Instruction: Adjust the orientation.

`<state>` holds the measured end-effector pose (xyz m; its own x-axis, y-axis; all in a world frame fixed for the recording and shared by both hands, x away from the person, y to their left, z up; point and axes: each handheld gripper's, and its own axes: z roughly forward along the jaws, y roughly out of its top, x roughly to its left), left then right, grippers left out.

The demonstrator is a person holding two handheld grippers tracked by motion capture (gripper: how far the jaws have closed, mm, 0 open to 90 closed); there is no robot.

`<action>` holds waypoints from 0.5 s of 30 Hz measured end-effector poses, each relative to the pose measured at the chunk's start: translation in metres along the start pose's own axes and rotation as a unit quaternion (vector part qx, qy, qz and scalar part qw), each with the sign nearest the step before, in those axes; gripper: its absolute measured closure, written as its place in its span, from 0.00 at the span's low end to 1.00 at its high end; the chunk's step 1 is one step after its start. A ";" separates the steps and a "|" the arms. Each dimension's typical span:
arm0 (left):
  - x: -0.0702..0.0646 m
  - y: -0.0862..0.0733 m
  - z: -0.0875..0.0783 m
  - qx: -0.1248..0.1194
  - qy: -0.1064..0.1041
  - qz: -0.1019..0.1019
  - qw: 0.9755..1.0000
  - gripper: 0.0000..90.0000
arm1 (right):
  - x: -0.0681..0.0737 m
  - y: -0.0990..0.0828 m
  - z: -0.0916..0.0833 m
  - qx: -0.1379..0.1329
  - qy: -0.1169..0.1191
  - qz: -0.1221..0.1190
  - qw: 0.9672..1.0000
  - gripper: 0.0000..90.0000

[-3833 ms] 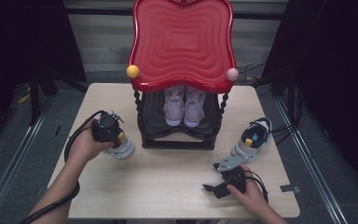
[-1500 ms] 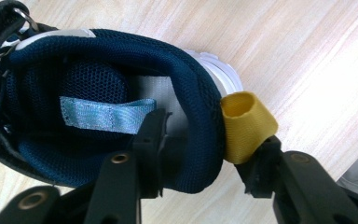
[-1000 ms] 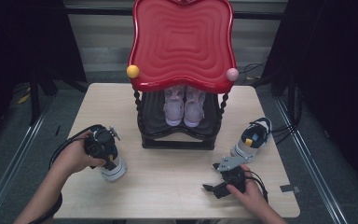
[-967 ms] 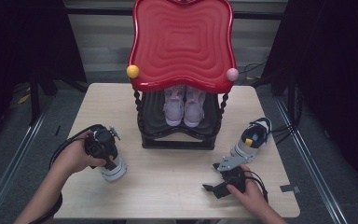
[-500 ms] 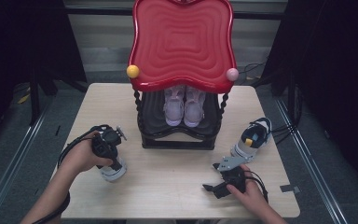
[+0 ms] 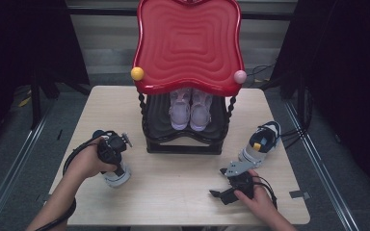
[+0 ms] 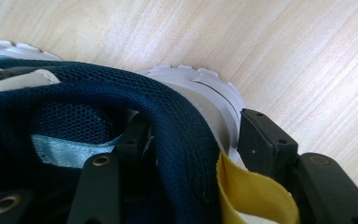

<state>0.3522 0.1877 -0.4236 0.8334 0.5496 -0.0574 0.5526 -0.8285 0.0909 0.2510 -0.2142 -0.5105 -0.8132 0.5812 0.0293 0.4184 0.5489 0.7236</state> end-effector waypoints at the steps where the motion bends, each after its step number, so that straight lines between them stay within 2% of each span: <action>1: 0.000 0.000 0.000 0.001 -0.001 -0.004 1.000 0.52 | 0.000 0.000 0.000 0.000 0.000 -0.001 1.000 0.12; 4: 0.000 0.001 0.002 0.004 -0.003 -0.011 1.000 0.52 | 0.000 0.000 0.000 0.000 0.000 0.000 1.000 0.12; 7: 0.000 0.001 0.002 0.011 -0.003 -0.008 1.000 0.51 | 0.000 0.000 0.000 0.000 0.000 0.000 1.000 0.12; 10: 0.000 0.001 0.002 0.017 -0.003 -0.001 1.000 0.50 | 0.000 0.000 0.000 0.000 0.000 -0.001 1.000 0.12; 11: 0.001 0.001 0.001 0.025 -0.001 0.014 1.000 0.50 | 0.000 0.000 0.000 0.000 0.000 0.000 1.000 0.12; 13: 0.001 0.001 0.001 0.028 0.001 0.018 0.999 0.52 | 0.000 0.000 0.000 0.000 0.000 -0.001 1.000 0.12; 15: -0.001 0.000 0.000 0.021 -0.005 0.009 1.000 0.54 | 0.000 0.000 0.000 0.000 0.000 0.000 1.000 0.12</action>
<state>0.3517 0.1869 -0.4237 0.8435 0.5331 -0.0663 0.5364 -0.8425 0.0492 0.2511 -0.2142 -0.5106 -0.8134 0.5809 0.0286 0.4178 0.5494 0.7236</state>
